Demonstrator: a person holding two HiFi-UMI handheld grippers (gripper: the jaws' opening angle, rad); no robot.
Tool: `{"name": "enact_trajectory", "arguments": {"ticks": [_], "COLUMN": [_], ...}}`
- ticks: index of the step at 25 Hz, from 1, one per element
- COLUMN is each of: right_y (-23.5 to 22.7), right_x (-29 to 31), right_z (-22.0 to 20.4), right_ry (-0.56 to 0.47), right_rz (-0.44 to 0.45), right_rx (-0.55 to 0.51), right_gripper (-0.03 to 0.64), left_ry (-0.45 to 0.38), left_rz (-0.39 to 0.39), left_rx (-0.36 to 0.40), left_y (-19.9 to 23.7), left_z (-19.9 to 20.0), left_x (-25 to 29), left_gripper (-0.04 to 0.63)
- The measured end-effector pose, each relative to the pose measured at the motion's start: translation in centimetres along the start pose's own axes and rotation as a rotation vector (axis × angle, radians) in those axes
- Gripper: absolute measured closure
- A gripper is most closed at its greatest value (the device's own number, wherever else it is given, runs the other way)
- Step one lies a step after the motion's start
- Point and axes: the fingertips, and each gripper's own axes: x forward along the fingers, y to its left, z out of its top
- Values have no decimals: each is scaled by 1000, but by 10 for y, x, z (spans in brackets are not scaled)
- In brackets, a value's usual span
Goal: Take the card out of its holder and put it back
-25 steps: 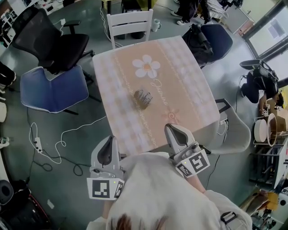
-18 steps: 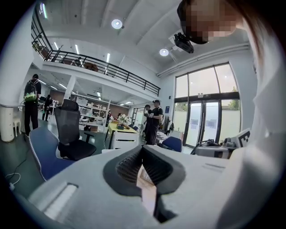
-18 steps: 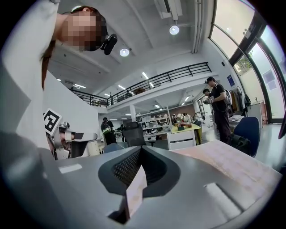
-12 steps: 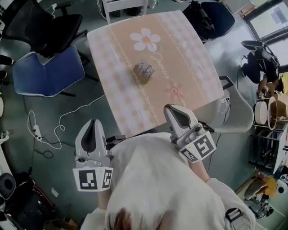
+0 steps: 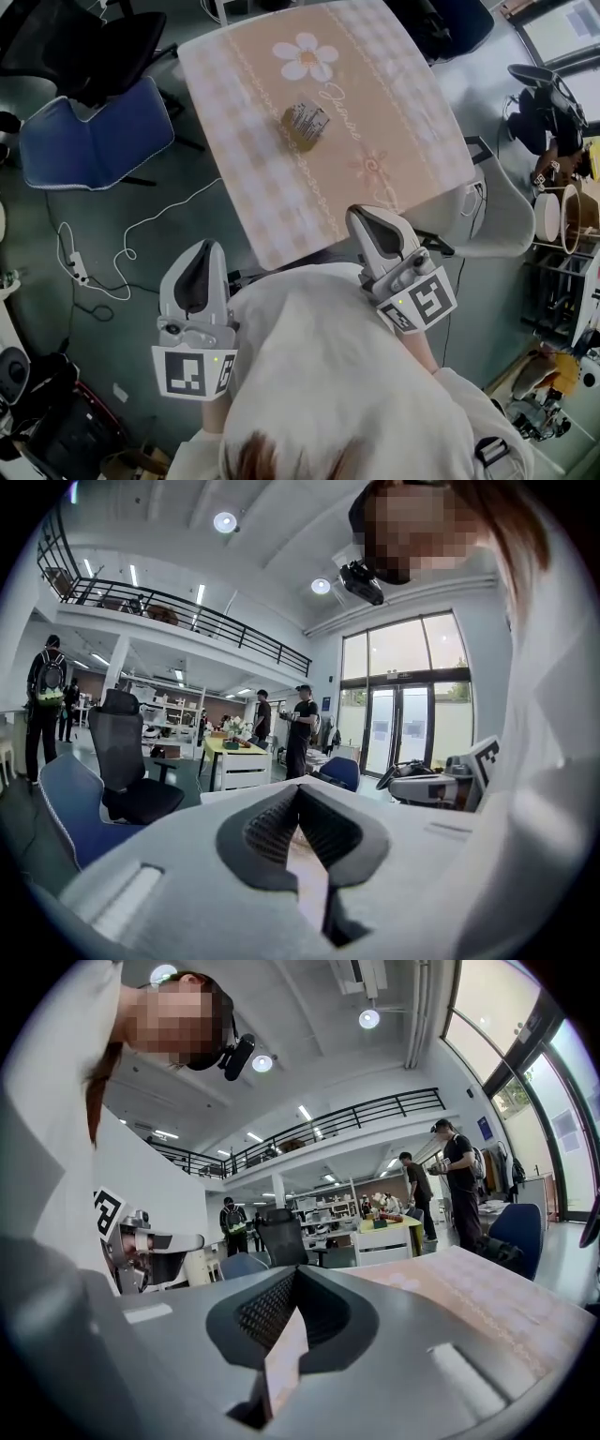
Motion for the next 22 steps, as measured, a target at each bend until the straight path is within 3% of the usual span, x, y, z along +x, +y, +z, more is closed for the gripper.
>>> {"name": "enact_trajectory", "arguments": {"ticks": [22], "right_y": [6], "right_x": [0], "right_z": [-8], "right_ry": [20], "right_rz": [10], "right_rx": [-25], "right_gripper": [618], "left_ry": [-18], "left_rz": [-43], "left_rx": [12], "left_y": [-10], "left_z": [4], "left_x": [6], "left_gripper": [595]}}
